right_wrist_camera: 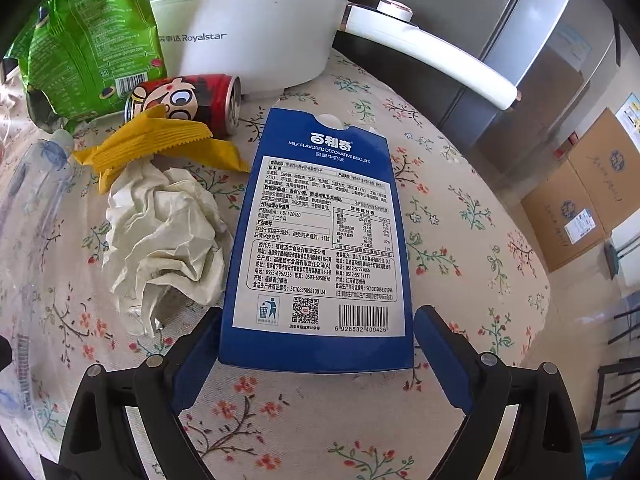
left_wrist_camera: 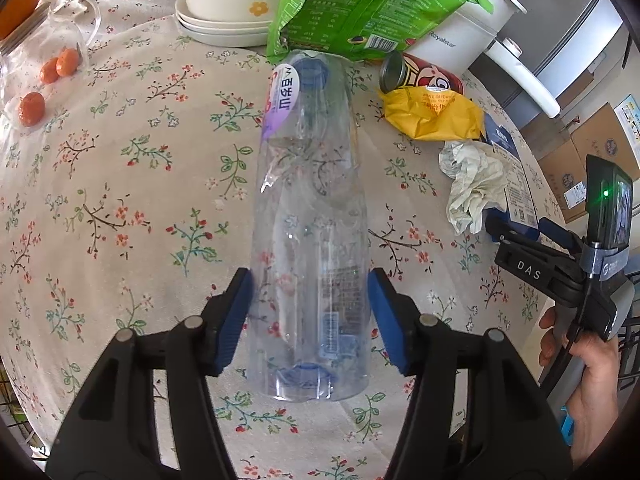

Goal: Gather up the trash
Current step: 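Lift the bottle with left tool while right tool grasps and lifts the blue box, then carry the bottle and blue box over the bin and open both tools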

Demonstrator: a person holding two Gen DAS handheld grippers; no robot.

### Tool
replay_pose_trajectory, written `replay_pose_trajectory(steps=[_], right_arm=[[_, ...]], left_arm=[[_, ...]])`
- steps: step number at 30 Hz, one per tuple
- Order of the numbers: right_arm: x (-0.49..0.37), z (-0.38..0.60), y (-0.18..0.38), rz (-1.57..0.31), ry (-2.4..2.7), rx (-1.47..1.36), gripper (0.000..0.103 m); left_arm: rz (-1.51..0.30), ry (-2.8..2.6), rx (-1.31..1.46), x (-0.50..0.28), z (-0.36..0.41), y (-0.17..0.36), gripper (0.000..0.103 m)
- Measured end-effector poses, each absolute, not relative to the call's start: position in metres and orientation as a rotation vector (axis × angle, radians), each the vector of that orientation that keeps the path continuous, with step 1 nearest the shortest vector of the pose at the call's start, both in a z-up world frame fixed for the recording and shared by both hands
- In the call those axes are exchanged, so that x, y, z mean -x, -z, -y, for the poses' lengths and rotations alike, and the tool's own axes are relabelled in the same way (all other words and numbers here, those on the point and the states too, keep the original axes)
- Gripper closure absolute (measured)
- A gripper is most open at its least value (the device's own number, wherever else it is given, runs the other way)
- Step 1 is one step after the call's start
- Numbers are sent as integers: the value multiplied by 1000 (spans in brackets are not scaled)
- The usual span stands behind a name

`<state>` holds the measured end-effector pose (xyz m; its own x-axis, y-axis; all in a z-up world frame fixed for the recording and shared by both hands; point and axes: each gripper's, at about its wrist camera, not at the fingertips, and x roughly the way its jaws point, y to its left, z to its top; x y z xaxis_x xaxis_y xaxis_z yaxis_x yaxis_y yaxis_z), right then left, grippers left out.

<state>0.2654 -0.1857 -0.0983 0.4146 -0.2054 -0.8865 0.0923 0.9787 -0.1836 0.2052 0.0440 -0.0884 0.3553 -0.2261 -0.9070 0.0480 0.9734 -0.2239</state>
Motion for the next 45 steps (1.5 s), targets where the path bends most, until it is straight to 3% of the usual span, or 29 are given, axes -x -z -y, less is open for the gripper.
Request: replay_pose_trajectory(steps=[10,30,45], right_arm=[[-252,246,95,-1186,94,-165,10],[-128,313,8,-1113,22,-162,10],[-30,379,36,-1248,104,-203,10]], left_arm=[[-1126,212,216,-192,-58,63,44],[-1081,501,229,-123,-5,28,44],[-1086,698,86,-88,89,26,44]])
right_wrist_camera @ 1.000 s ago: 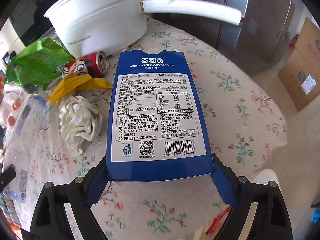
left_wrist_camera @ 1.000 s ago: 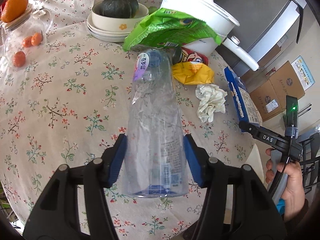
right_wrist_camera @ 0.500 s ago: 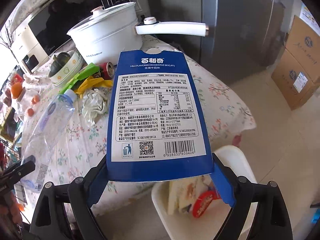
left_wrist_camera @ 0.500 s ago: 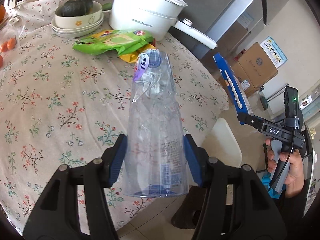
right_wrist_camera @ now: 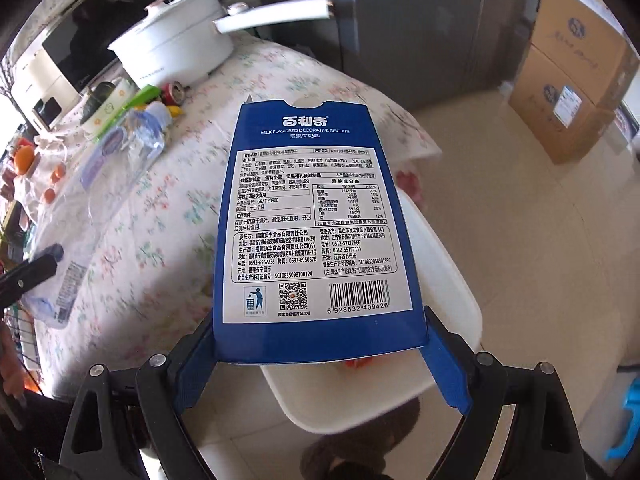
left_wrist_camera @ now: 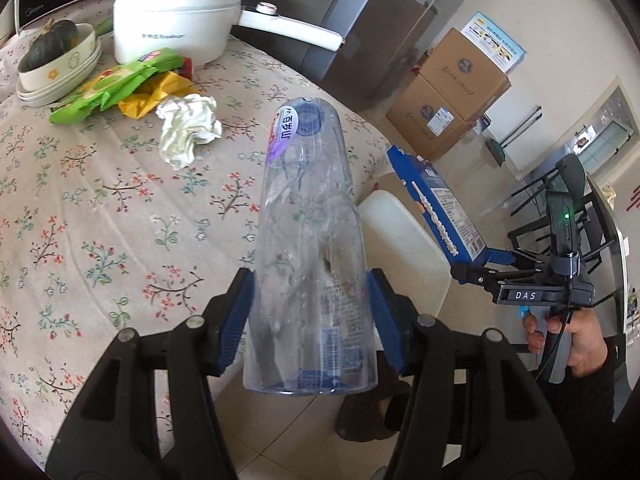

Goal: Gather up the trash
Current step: 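Carry the bottle and blue box over the bin and open both tools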

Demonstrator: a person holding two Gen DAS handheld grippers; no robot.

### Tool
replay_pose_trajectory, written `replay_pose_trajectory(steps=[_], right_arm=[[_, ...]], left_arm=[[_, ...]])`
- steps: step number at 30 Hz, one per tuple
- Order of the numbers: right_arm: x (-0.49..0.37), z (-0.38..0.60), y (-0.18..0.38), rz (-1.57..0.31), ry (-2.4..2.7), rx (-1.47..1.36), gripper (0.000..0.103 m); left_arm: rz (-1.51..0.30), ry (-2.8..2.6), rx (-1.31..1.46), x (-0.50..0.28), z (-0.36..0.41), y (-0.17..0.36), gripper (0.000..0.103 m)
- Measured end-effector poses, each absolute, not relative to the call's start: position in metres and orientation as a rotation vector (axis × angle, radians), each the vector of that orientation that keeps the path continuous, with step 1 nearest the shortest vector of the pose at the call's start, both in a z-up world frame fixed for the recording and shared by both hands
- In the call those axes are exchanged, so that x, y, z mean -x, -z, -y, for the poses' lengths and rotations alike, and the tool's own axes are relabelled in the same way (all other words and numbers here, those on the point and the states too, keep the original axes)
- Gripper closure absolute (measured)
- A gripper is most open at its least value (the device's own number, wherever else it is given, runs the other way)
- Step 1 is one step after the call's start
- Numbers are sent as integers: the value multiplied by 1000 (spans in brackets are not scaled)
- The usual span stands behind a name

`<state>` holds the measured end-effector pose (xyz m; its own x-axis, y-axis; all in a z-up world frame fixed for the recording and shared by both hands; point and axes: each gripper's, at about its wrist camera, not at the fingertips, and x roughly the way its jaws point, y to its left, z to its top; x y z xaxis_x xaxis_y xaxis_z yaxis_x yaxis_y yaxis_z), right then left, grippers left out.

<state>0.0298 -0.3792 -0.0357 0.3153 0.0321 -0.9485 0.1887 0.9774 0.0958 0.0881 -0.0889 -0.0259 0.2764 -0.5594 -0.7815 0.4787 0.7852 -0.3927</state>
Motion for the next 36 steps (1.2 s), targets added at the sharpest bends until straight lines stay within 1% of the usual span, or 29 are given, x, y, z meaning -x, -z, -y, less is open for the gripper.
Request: replay_pose_trajectory(steps=[10,20,26,33,34,35,36], right_arm=[[-6,402,68,-1381,127,-246,9],[0,411,55,-1346,152,-239,8],[0,419,53,-1337,186,-254,8],[2,431,55,-1334,225,-259,8],[2,433,55,-1332,228,-260,8],[2,434,55,-1331,230,-262,8],[2,435,55,-1328,231,-265,8]], left_arm=[[-1123,786,-27,-69,141,39,43],[-1181,858,-141,-53,183,57,43],[-1239,879,-189,-49,209,78,42],[-1194,895,-221,-48,224,85,43],[-1181,873,-245,-48,227,85,40],[-1169,849,-280,-47,228,83,31],[-1148,834,-306,-45,228,81,28]])
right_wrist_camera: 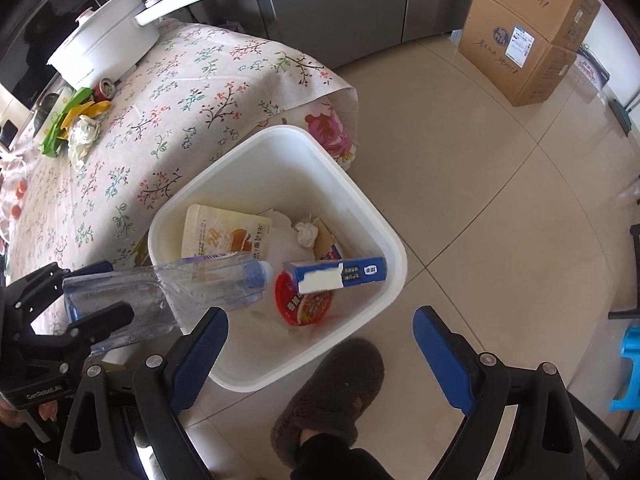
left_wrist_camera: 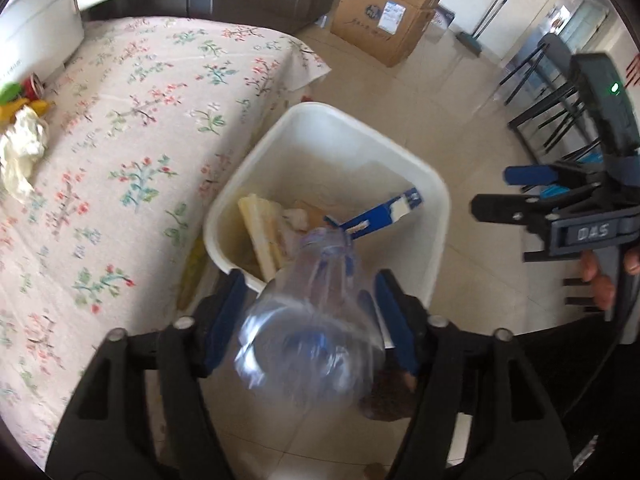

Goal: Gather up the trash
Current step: 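Carry the bottle and blue box over the bin and open both tools, then move both tools back over the table toward the green snack bag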

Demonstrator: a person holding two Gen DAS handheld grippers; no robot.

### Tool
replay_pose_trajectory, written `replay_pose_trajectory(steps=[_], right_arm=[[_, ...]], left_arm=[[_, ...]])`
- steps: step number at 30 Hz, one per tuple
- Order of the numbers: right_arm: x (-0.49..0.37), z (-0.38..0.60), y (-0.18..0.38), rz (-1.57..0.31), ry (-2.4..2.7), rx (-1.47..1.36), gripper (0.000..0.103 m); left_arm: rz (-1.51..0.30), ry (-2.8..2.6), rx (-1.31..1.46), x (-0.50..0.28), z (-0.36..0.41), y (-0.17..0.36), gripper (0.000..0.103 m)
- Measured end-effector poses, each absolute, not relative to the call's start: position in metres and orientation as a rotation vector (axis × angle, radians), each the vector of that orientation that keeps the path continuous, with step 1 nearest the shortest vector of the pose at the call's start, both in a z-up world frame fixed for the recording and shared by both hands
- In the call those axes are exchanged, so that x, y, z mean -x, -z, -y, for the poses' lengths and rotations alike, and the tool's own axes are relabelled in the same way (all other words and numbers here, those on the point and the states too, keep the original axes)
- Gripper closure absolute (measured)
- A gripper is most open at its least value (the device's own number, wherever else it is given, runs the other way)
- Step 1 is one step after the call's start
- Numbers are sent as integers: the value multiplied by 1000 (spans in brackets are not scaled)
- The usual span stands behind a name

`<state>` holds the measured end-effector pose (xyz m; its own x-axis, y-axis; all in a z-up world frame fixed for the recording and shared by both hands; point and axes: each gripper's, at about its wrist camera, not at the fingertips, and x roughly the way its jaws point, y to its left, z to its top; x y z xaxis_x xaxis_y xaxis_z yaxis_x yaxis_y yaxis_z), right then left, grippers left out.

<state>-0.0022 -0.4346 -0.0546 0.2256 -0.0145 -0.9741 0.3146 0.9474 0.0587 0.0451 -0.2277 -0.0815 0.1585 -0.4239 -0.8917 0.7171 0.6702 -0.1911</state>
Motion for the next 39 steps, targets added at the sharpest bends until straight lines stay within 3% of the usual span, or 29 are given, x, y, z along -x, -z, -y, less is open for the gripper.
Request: replay_pose_trajectory(steps=[1,7,18,39], right_arm=[[2,435,54,-1325,231,-267,8],[-2,433,46,-1298,232,-251,8],[-23,409,32,-1253,201,-213,8],[-110,309,11,-1176,56,-120,8]], left_arm=[[-1126,828,-318,-43,227,80,24],[-1120,786,-311,-50,211,76,22],[-1066,681,-262,-66,178,59,20],[-935,285,-155,-154,42,42,20]])
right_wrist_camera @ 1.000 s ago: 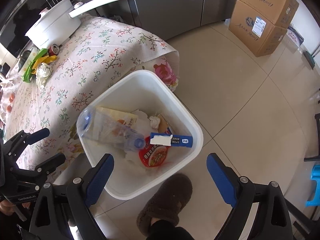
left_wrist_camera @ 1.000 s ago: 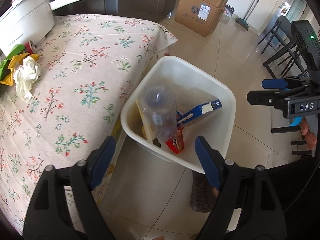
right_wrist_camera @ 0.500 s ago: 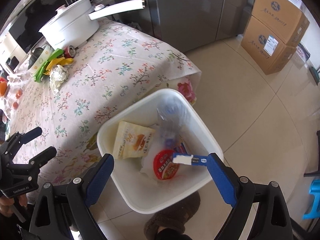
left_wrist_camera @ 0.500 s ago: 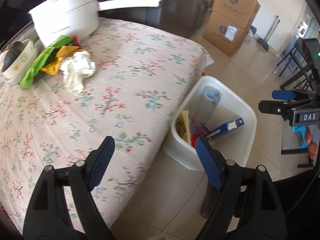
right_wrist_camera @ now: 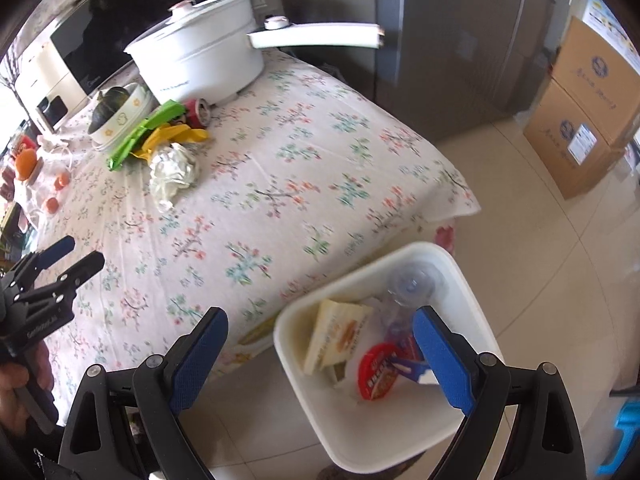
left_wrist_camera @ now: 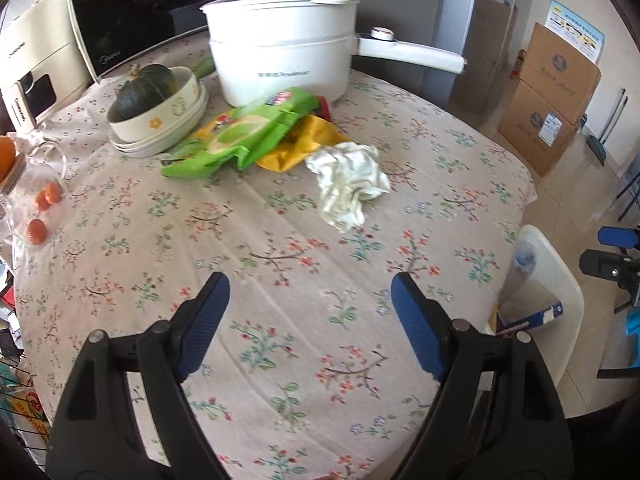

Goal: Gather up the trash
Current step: 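Move both tools back over the table toward the green snack bag, then grasp the green snack bag with the left tool and lift it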

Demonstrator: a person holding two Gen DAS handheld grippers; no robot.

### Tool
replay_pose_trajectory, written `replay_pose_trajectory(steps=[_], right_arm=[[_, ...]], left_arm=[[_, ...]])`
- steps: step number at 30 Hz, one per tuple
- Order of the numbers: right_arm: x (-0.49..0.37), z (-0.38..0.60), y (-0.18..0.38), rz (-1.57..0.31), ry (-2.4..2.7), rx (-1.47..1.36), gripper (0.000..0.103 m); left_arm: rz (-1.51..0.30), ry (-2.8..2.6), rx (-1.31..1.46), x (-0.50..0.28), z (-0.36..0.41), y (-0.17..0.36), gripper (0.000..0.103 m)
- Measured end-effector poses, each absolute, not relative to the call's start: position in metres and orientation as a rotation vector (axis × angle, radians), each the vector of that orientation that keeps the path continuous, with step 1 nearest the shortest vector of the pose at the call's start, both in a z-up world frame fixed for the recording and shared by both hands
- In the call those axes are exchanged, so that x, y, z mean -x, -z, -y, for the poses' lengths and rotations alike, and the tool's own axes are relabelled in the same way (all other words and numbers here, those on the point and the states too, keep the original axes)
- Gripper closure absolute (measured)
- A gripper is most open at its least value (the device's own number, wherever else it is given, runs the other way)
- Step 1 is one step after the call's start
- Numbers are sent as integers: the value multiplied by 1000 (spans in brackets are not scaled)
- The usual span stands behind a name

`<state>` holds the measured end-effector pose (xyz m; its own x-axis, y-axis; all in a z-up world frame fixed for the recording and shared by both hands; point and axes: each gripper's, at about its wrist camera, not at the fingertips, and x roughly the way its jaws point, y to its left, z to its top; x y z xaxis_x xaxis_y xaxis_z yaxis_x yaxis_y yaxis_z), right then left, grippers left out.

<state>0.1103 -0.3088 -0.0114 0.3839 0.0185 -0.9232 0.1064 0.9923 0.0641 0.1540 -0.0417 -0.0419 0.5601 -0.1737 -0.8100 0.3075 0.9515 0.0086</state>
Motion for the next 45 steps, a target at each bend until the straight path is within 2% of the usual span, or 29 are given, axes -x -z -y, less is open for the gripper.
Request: replay_pose_trajectory(steps=[13,18,22,24,25,26,28,36,45], right_arm=[[-169,276,11,-1152,43,-116,8],[-184,275,24,-1194,56,-92,8],[-191,276,29,-1204,56,-105,8],[-193,275,29,-1202,55,-104,8],[-194,274,29,-1202,53,-103,8],[-195,273,29,-1202,52,-102,8],[-195,271,30,-1200,50,-100,8],[-201,260,36,-1186,26,-93,8],[-222,231,49,-1166,-43,-131,9]], left_arm=[[-829,184,-393,-239,26,68,23],[-803,181,-518,-259,40,81,32],[-802,192,-535,-271,44,83,49],[-805,195,-540,-274,44,84,64],[-806,196,-538,-274,44,83,81],[-806,203,-524,-273,42,82,89],[-792,214,-486,-267,37,76,95],[-788,275,-298,-225,14,39,98],[-886,281,10,-177,-26,0,98]])
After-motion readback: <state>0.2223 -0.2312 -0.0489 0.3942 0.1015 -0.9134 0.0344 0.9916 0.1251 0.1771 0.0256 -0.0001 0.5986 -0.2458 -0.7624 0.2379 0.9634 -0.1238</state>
